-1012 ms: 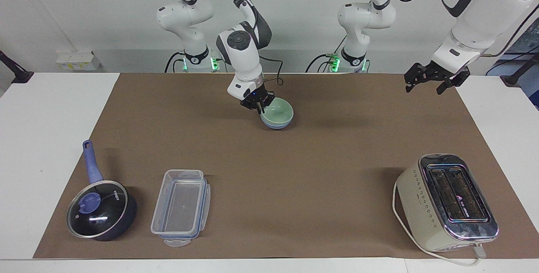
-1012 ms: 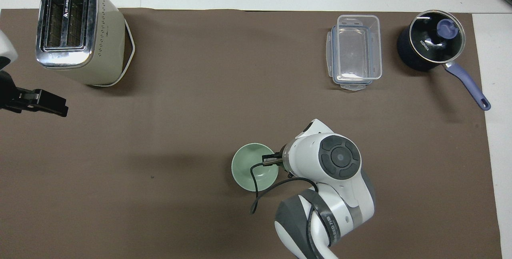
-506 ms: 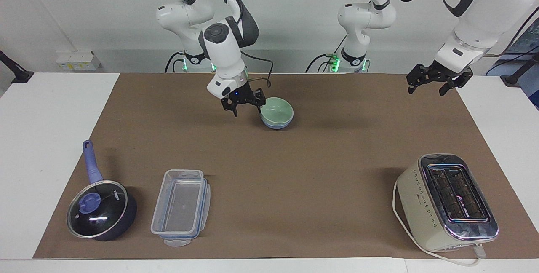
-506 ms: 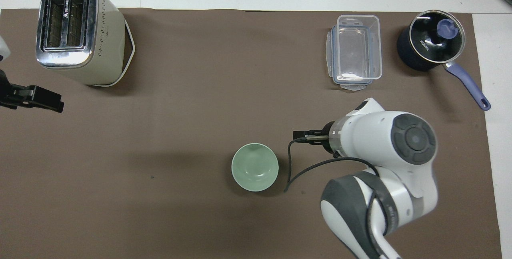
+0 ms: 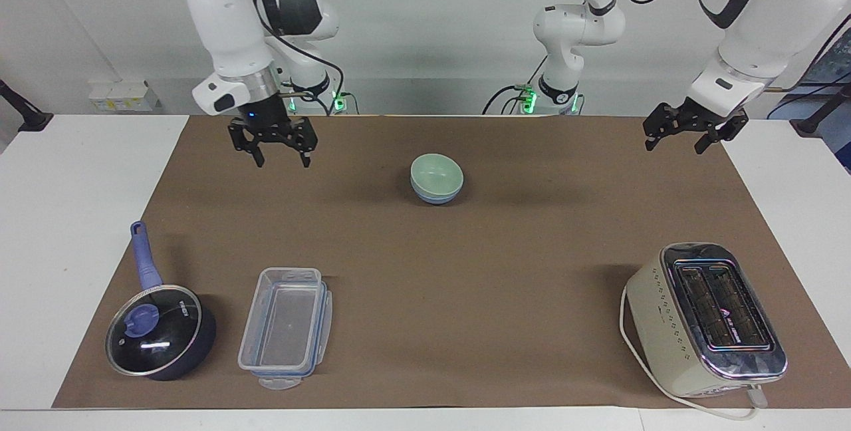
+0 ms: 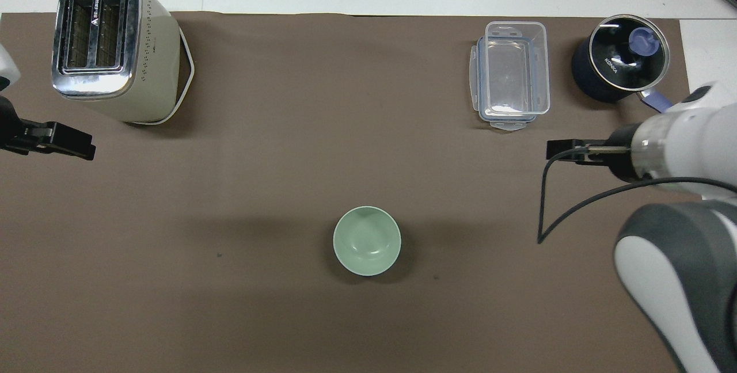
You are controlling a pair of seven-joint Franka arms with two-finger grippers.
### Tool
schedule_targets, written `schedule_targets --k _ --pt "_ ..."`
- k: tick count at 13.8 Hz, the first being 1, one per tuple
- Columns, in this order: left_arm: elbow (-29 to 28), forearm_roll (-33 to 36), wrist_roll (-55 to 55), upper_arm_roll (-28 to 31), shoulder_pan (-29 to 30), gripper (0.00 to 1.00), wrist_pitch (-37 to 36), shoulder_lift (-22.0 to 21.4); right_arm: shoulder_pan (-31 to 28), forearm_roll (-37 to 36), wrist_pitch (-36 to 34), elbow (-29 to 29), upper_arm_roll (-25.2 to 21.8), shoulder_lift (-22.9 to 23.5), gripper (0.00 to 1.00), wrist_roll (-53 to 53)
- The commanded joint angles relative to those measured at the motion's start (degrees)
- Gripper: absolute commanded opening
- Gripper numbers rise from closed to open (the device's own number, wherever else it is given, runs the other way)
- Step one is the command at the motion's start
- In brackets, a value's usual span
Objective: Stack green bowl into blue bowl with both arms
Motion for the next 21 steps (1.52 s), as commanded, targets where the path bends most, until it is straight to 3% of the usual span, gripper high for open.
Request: schedule_targets --k 1,8,14,21 --pt "-0.16 0.56 0.75 -0.13 0.46 1.00 0.91 -0.19 -1.60 -1.25 -8.13 10.57 0.78 4.28 1.00 -0.19" --pt "-0.25 0.56 0.31 -0.13 0.02 1.00 0.47 -0.19 -2.48 -5.29 -25.55 27.21 0.78 7.97 1.00 -0.19" --pt "-0.25 0.56 0.22 -0.13 0.64 1.00 0.56 -0.19 -2.57 -4.76 -29.52 28.36 0.69 7.97 1.00 -0.28" --pt "-0.25 0.56 0.22 -0.13 0.73 1.00 0.47 -0.19 -2.92 -3.79 -28.56 26.43 0.69 6.74 1.00 -0.19"
